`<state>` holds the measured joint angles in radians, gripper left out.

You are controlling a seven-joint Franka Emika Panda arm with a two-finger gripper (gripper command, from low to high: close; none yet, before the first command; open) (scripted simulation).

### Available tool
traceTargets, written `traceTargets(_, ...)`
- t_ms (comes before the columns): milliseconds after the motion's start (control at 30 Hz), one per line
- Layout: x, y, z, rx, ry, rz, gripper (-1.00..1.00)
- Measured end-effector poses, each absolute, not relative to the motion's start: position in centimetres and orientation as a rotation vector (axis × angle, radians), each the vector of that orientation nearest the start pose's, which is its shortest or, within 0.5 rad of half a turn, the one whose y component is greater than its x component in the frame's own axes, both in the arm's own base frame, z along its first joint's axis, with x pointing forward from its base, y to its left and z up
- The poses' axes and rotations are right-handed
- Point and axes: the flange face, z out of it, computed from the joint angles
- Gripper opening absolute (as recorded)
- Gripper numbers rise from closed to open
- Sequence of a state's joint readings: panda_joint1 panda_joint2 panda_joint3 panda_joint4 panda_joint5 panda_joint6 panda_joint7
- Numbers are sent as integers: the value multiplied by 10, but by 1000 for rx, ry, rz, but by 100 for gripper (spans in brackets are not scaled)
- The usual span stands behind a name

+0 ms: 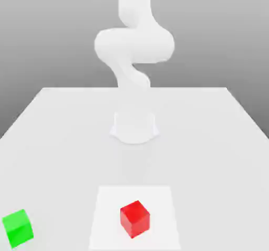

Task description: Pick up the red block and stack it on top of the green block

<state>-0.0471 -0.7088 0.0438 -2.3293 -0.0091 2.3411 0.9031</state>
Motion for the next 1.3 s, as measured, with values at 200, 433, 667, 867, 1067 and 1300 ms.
traceTargets(200, 446, 4, 548, -2402, 1547, -722, 0)
traceTargets(433, 475, -4, 403, -2283, 1940, -449, 0)
traceTargets(667, 459, -6, 266, -2080, 2303, -148, 0)
traceTargets(867, 442, 1, 179, -1964, 2447, -4, 0)
traceTargets(1067, 440, 1, 148, -1964, 2450, -1, -100)
traceTargets(1300, 441, 1, 177, -1960, 2450, -2, -100)
